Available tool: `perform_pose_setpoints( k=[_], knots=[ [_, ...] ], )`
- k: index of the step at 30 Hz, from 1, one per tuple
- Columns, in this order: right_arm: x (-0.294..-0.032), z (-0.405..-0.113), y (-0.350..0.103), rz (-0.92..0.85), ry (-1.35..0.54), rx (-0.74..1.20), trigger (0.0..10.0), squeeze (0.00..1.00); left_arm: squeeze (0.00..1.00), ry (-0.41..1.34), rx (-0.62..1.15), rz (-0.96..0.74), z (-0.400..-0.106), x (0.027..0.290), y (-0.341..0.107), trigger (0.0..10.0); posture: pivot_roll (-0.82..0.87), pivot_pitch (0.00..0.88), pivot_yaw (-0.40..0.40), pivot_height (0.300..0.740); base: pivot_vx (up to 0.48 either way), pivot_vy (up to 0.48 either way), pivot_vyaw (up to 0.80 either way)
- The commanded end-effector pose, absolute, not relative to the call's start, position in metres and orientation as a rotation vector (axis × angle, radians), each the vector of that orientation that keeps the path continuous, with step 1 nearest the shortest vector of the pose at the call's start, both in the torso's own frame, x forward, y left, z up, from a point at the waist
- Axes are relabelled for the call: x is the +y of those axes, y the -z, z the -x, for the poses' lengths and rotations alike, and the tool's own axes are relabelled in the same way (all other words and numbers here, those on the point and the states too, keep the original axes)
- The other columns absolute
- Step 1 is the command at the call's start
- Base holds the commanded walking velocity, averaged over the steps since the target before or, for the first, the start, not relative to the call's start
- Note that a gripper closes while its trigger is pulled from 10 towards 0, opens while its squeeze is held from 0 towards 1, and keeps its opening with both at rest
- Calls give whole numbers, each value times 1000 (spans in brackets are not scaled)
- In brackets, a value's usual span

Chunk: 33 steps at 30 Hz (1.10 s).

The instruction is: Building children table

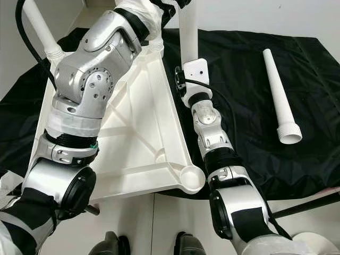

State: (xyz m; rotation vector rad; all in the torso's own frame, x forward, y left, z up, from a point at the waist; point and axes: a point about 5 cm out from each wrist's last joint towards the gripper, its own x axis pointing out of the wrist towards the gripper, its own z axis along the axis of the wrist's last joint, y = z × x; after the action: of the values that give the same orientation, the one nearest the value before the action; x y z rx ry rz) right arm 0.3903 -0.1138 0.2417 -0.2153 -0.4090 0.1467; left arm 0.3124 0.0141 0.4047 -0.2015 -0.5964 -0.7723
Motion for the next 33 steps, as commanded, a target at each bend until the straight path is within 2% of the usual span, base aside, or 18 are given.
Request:
perform_pose_setpoints(
  k=[1, 11, 14, 16, 18, 22, 31, 33],
  knots=[
    [-120, -389, -246, 174, -109, -422, 10000, 0, 0, 750, -597, 195, -311, 16, -405, 10000, -72, 168, 27, 740, 0, 0, 0],
    [-141, -385, -251, 96, -16, -449, 10000, 0, 0, 631, -532, 187, -319, 29, -396, 10000, -65, 156, 30, 740, 0, 0, 0],
    [-144, -383, -250, 89, -13, -449, 10000, 0, 0, 601, -513, 200, -318, 44, -386, 10000, -63, 153, 29, 740, 0, 0, 0],
    [-147, -381, -249, 83, -6, -458, 10000, 0, 0, 559, -493, 203, -320, 71, -364, 10000, -57, 146, 27, 740, 0, 0, 0],
    [-148, -380, -250, 81, -1, -463, 10000, 0, 0, 542, -484, 201, -320, 80, -356, 10000, -57, 146, 27, 740, 0, 0, 0],
    [-152, -365, -250, 10, -66, -535, 10000, 0, 0, 457, -381, 176, -337, 85, -327, 10000, -52, 137, 28, 740, 0, 0, 0],
    [-143, -353, -249, -14, -157, -573, 10000, 0, 0, 510, -343, 92, -324, 85, -305, 10000, -49, 126, 26, 740, 0, 0, 0],
    [-138, -345, -241, 0, -204, -558, 10000, 0, 0, 530, -326, 22, -311, 87, -285, 10000, -40, 118, 16, 740, 0, 0, 0]
  ],
)
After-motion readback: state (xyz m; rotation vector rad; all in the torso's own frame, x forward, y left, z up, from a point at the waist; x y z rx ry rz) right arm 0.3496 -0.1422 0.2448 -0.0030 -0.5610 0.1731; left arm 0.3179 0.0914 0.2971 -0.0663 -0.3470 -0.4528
